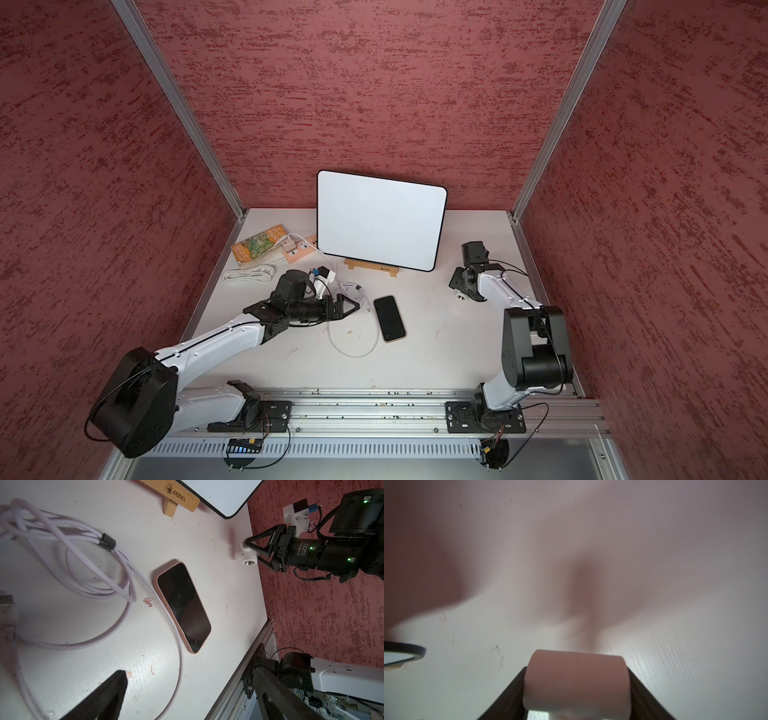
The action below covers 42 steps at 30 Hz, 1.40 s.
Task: Plug the charging cable into the phone
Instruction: Place the distractor at the center of the board.
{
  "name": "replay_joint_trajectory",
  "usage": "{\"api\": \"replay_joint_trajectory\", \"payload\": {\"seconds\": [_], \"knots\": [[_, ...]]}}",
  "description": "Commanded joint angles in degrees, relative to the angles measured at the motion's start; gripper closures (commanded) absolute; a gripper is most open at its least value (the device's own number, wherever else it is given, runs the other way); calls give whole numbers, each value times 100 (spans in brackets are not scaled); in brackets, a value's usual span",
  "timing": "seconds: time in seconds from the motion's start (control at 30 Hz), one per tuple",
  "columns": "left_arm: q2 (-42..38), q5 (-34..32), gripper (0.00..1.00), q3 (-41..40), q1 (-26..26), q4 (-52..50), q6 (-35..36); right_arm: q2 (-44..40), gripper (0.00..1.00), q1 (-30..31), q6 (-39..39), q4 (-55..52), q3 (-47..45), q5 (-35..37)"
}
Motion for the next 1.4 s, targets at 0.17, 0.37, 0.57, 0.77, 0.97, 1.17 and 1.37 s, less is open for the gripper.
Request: {"api": "replay_joint_trajectory", "payload": {"seconds": [0.17,0.37,0.57,0.77,0.97,1.17,1.37], "knots": [[74,24,0,143,-10,-22,72,190,49,-169,-112,431,-132,-255],[95,9,0,138,-1,-30,93,267,49,-167,-85,487,-127,-326],[106,23,0,143,-1,-36,96,291,48,-170,-75,524,-143,-382],[105,25,0,125,8,-33,68,331,48,-169,-85,561,-178,-400],[139,29,0,142,-2,-23,60,375,33,-168,-93,596,-205,-410],[173,-51,0,116,-1,-43,61,90,1,-167,-200,457,-241,-374],[244,-184,0,162,39,-88,-10,-1121,1,72,-298,10,-188,-390]]}}
